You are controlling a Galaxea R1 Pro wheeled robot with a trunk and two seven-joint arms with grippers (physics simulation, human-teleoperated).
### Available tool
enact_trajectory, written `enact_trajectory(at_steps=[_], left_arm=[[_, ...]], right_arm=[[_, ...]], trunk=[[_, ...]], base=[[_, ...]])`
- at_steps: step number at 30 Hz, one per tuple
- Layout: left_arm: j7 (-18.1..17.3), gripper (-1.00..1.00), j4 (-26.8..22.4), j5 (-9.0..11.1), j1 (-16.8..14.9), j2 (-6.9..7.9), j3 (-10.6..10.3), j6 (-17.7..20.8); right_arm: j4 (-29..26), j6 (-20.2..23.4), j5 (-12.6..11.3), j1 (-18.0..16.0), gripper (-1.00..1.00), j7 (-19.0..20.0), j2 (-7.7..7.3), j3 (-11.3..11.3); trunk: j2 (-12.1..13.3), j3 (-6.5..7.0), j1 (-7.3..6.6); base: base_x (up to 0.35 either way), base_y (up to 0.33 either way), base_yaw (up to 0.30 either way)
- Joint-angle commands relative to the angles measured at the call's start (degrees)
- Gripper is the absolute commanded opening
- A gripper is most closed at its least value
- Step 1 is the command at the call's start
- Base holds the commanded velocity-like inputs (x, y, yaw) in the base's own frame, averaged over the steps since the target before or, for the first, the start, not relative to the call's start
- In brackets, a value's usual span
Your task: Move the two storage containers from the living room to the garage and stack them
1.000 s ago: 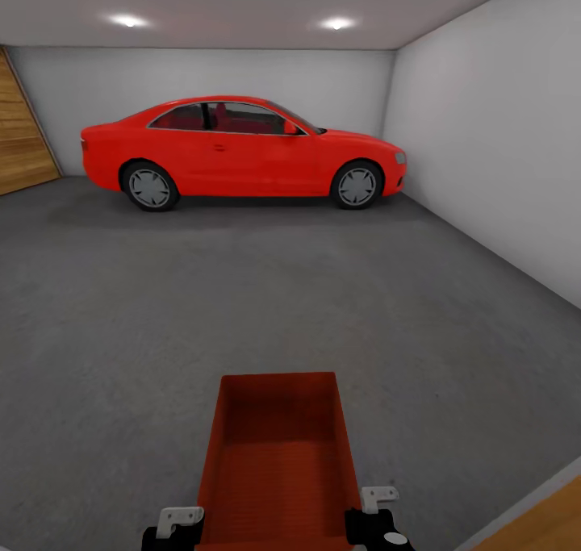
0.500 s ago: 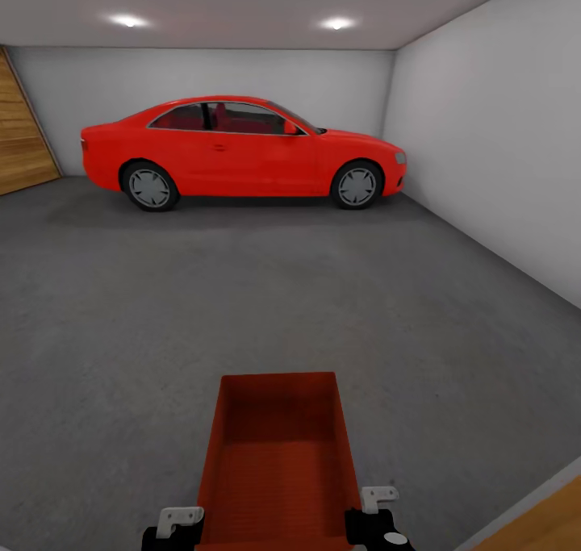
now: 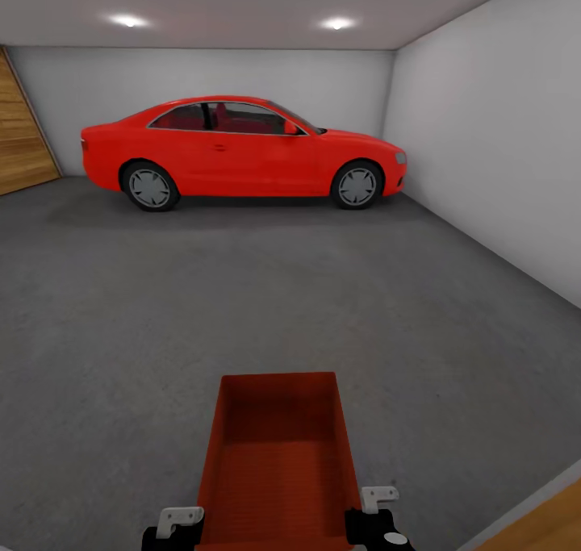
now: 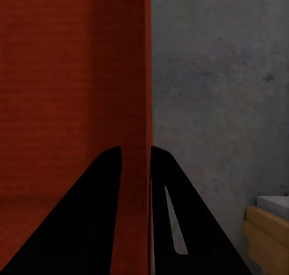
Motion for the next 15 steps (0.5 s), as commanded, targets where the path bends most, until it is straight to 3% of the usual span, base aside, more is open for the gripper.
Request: enact_trajectory(at_steps=[1, 15], left_arm=[[0.06, -1.00, 0.05, 0.22, -0.03, 0.02, 0.53, -0.16], [0.05, -1.00, 0.04, 0.22, -0.03, 0.02, 0.53, -0.16]], right_arm=[[0.01, -0.17, 0.10, -0.05, -1.00, -0.35, 0.00, -0.16], [0.01, -0.17, 0.10, -0.02, -1.00, -0.35, 0.00, -0.16]], trunk=[[-0.02, -0.04, -0.01], [-0.02, -0.04, -0.01]], base=[[0.000, 0.000, 0.000], [0.000, 0.000, 0.002]])
